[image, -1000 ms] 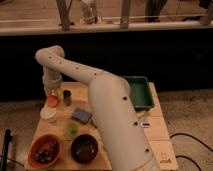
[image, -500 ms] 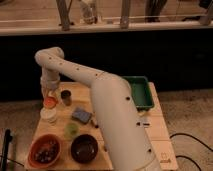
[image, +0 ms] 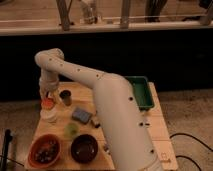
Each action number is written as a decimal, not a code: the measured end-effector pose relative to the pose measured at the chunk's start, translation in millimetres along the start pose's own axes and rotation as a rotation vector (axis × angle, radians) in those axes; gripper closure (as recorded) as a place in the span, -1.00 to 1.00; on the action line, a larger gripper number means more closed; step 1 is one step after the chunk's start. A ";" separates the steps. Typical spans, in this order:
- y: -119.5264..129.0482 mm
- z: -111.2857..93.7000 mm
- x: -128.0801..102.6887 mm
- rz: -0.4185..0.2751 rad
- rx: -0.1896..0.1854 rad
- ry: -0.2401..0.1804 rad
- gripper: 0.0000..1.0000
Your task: Place apple in paper cup
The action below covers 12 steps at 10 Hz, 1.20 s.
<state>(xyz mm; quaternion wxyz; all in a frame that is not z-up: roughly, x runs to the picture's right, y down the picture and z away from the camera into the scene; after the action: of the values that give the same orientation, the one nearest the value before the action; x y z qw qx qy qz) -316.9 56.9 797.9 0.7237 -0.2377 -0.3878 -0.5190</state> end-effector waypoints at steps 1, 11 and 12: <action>-0.5 1.3 -0.4 -0.006 0.004 -0.006 0.98; -0.4 -0.8 -0.2 -0.026 -0.003 -0.040 -0.07; -1.3 -0.6 -0.9 -0.027 -0.006 -0.041 -0.23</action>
<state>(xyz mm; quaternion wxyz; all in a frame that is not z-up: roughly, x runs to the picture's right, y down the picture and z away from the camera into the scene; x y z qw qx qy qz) -318.1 56.6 796.7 0.7079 -0.2452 -0.4044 -0.5247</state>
